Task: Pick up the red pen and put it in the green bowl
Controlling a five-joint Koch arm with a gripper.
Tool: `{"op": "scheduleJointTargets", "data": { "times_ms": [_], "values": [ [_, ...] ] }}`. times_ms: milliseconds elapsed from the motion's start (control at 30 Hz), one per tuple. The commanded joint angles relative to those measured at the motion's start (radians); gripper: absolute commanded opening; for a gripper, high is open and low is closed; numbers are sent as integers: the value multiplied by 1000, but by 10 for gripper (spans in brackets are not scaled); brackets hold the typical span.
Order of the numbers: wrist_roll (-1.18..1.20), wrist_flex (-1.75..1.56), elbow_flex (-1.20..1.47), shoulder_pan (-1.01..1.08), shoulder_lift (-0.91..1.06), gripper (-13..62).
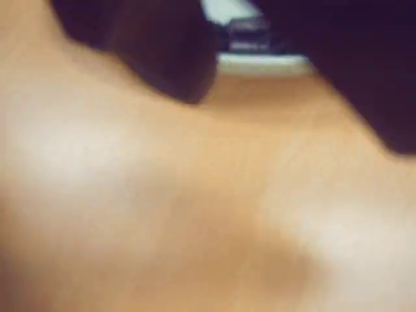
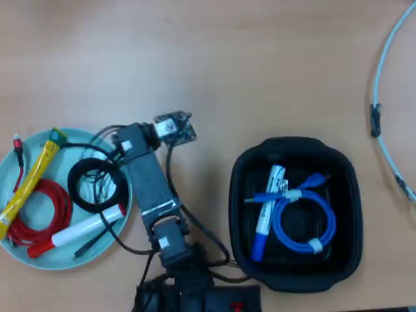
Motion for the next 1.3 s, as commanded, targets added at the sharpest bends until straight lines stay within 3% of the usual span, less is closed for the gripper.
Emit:
{"op": "scheduleJointTargets", "data": {
  "times_ms": [0, 267, 700, 1267],
  "values": [
    [-192, -202, 64, 40, 38, 428],
    [-383, -474, 402, 189, 167, 430],
    [-420, -968, 1071, 259, 661, 421],
    [-459, -1078, 1229, 244, 640, 422]
  ]
}}
